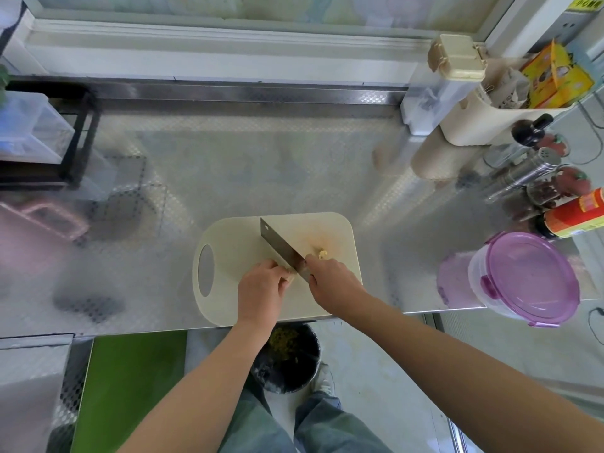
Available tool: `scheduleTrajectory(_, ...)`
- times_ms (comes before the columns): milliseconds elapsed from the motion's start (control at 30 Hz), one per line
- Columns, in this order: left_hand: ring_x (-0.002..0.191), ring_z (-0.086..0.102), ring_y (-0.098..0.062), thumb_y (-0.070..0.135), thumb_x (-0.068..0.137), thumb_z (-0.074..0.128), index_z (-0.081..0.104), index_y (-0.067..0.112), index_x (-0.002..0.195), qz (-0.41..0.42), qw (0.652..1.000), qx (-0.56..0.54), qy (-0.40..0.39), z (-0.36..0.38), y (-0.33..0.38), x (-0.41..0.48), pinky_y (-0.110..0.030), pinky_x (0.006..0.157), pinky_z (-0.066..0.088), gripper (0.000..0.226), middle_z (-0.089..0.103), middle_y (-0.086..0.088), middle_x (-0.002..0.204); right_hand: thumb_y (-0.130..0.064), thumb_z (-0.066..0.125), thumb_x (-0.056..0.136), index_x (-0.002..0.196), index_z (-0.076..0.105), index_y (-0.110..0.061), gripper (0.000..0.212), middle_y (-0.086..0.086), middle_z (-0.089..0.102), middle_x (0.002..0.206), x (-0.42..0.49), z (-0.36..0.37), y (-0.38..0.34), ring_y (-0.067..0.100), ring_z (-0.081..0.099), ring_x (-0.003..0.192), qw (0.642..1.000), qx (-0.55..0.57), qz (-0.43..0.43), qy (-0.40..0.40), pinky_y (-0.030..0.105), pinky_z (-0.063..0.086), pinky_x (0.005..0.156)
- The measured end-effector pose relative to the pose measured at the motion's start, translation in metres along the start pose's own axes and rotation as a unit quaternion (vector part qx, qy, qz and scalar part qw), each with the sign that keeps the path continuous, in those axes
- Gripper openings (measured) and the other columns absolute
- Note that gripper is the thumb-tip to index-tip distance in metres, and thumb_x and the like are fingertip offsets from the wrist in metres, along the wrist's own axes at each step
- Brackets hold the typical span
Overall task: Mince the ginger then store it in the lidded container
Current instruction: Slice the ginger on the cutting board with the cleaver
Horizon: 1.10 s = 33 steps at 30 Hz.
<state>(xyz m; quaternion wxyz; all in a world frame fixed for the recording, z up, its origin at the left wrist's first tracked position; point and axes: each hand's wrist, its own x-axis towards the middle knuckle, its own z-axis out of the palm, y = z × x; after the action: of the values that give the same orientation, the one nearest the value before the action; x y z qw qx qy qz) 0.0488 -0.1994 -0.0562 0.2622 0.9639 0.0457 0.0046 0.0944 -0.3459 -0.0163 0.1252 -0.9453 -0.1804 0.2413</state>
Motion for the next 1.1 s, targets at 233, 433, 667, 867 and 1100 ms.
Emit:
scheduleTrajectory(233, 0.065, 0.056, -0.023, 0.018, 0.080, 0.074, 0.062, 0.015, 0.076, -0.015, 1.000, -0.009, 0.005, 0.002, -0.004, -0.002, -0.031, 0.051, 0.042, 0.013, 0.059, -0.001, 0.074, -0.013, 0.037, 0.099, 0.103, 0.039, -0.013, 0.004, 0.012, 0.057, 0.091, 0.007, 0.011, -0.007, 0.034, 0.055, 0.078, 0.997, 0.061, 0.038, 0.012, 0.038, 0.045, 0.064)
scheduleTrajectory(433, 0.071, 0.053, -0.013, 0.038, 0.090, 0.061, 0.061, 0.020, 0.086, -0.086, 0.994, -0.062, -0.005, 0.000, -0.003, -0.002, -0.028, 0.064, 0.044, 0.018, 0.058, 0.008, 0.080, -0.013, 0.037, 0.098, 0.097, 0.038, -0.010, 0.004, 0.011, 0.055, 0.077, 0.010, -0.003, 0.019, 0.036, 0.063, 0.068, 0.977, 0.147, 0.130, 0.085, 0.036, 0.045, 0.052)
scheduleTrajectory(667, 0.078, 0.060, -0.016, 0.051, 0.086, 0.058, 0.060, 0.024, 0.092, -0.178, 0.982, -0.031, -0.044, -0.003, -0.001, -0.010, -0.032, 0.066, 0.050, 0.027, 0.062, 0.008, 0.086, -0.017, 0.038, 0.099, 0.100, 0.042, -0.009, 0.009, 0.013, 0.058, 0.076, -0.008, -0.001, 0.012, 0.019, 0.061, 0.040, 0.954, 0.274, 0.105, 0.057, 0.034, 0.047, 0.035)
scheduleTrajectory(867, 0.073, 0.056, -0.013, 0.046, 0.088, 0.062, 0.056, 0.021, 0.090, -0.222, 0.968, -0.110, -0.031, -0.004, 0.008, -0.012, -0.026, 0.067, 0.041, 0.025, 0.058, 0.015, 0.074, -0.017, 0.039, 0.100, 0.109, 0.045, -0.007, 0.015, 0.011, 0.059, 0.073, -0.015, 0.011, -0.004, 0.012, 0.056, 0.035, 0.958, 0.267, 0.090, 0.051, 0.025, 0.044, 0.034)
scheduleTrajectory(1100, 0.082, 0.059, -0.014, 0.032, 0.084, 0.071, 0.053, 0.023, 0.092, -0.288, 0.939, -0.178, -0.067, -0.003, 0.006, -0.004, -0.027, 0.074, 0.042, 0.022, 0.060, 0.013, 0.078, -0.015, 0.037, 0.100, 0.092, 0.042, -0.008, 0.011, 0.018, 0.058, 0.081, -0.001, 0.005, -0.020, 0.026, 0.062, 0.044, 0.958, 0.269, 0.092, 0.036, 0.034, 0.048, 0.036)
